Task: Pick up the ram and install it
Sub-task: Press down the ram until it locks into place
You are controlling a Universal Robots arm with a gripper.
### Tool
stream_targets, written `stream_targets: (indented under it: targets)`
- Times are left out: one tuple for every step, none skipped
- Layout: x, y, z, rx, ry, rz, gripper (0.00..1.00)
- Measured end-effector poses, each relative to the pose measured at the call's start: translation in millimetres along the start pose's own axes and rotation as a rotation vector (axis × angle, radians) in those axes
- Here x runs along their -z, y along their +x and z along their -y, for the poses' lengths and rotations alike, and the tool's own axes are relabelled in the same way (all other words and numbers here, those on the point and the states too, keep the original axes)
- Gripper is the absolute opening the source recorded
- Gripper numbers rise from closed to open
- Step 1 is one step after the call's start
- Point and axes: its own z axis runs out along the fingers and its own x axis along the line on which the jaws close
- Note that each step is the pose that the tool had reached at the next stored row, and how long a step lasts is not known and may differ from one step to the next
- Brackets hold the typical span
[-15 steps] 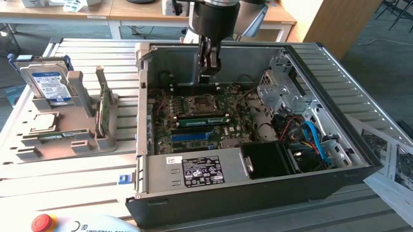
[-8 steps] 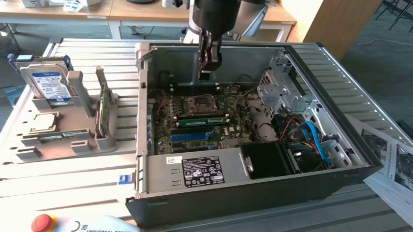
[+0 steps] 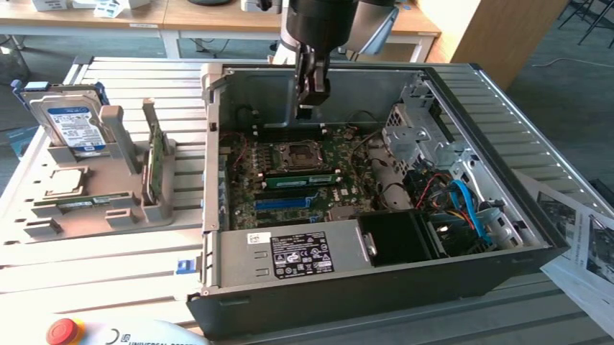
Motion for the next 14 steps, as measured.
stream_targets:
  targets:
    - [0.0, 0.0, 0.0, 0.005, -0.0001, -0.0003, 0.11]
    - [0.0, 0.0, 0.0, 0.009, 0.0000, -0.0006, 0.11]
    - [0.0, -0.1, 0.0, 0.013, 0.0000, -0.0010, 0.11]
    - [0.0, -0.1, 0.0, 0.015, 0.0000, -0.0014, 0.11]
    - [0.0, -0.1, 0.0, 0.015, 0.0000, -0.0016, 0.11]
    - [0.0, -0.1, 0.0, 0.015, 0.0000, -0.0019, 0.11]
    - [0.6, -0.1, 0.0, 0.015, -0.0001, -0.0026, 0.11]
    - [2.2, -0.2, 0.0, 0.016, 0.0000, -0.0030, 0.11]
    - [4.1, -0.2, -0.1, 0.016, 0.0001, -0.0033, 0.11]
    - [5.7, -0.1, -0.2, 0.016, 0.0001, -0.0034, 0.11]
    - [7.1, -0.1, -0.3, 0.016, 0.0001, -0.0034, 0.11]
    - [8.2, -0.1, -0.3, 0.016, 0.0001, -0.0035, 0.11]
    - [9.3, -0.2, -0.3, 0.016, 0.0001, -0.0036, 0.11]
    - [10.4, -0.2, -0.4, 0.016, 0.0001, -0.0036, 0.11]
